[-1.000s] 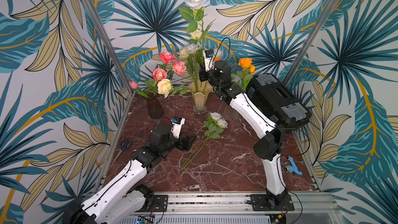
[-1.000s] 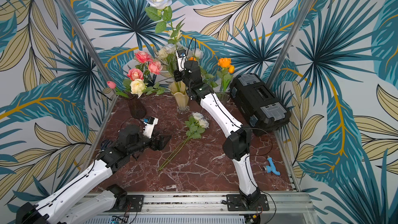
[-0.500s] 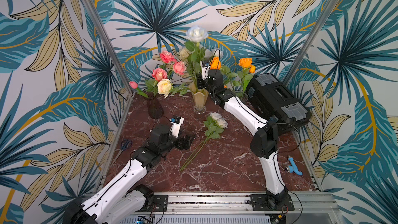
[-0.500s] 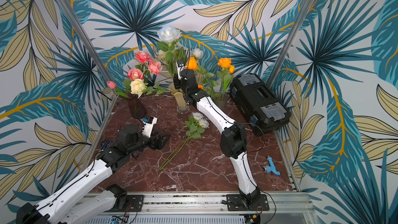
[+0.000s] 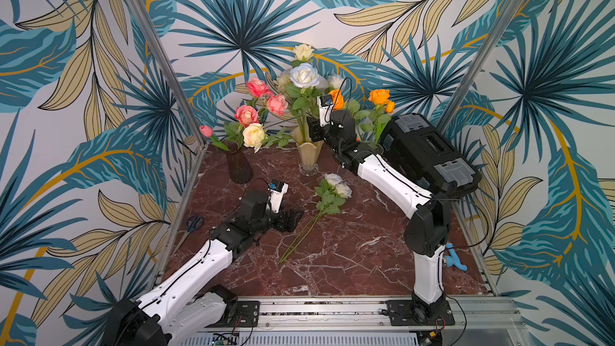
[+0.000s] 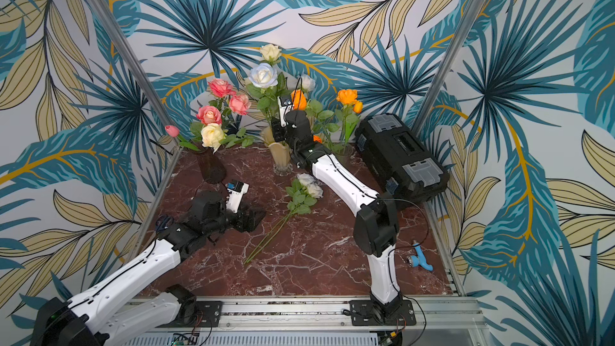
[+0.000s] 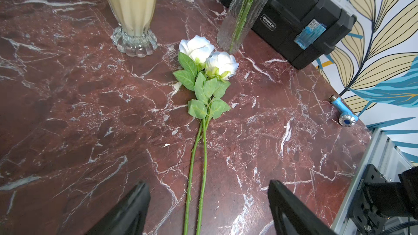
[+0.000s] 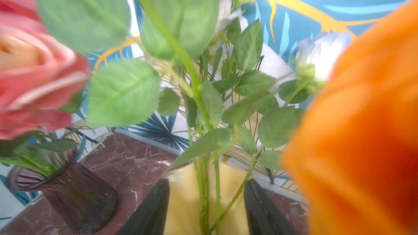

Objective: Arrange the flowers in different vases according to their variety
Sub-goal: Insert the flower into the vase, then pick up the flower at the center of the board.

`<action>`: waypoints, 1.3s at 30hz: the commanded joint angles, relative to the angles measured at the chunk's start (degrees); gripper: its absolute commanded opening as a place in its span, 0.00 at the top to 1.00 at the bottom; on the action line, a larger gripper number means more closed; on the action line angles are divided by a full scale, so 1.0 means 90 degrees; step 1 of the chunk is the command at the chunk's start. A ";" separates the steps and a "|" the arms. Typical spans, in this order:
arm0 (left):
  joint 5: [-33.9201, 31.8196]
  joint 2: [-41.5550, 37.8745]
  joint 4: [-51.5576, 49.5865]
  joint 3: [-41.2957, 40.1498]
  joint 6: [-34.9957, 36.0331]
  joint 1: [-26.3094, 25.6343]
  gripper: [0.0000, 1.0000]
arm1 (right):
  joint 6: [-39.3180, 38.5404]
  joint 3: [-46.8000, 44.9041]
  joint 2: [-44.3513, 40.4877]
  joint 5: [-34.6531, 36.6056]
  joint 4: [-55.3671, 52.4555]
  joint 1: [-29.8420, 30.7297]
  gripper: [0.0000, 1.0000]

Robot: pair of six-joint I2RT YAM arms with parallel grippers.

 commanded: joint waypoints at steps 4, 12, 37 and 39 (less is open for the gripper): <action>0.0224 0.0353 -0.0230 0.0367 0.0284 0.0009 0.13 | 0.0517 -0.1879 -0.1579 -0.0318 0.0460 0.0304 0.41; 0.0027 0.0941 -0.0852 0.0632 0.0616 -0.0482 0.17 | 0.0892 -0.3985 -0.3616 -0.0228 0.0097 0.0935 0.41; -0.1562 0.3395 -0.1944 0.2042 0.0274 -0.1869 0.35 | 0.1607 -0.6497 -0.6942 0.1074 -0.1411 0.1127 0.41; -0.1657 0.3680 -0.2048 0.2263 0.0215 -0.1892 0.34 | 0.1609 -0.6550 -0.7098 0.1167 -0.1510 0.1127 0.41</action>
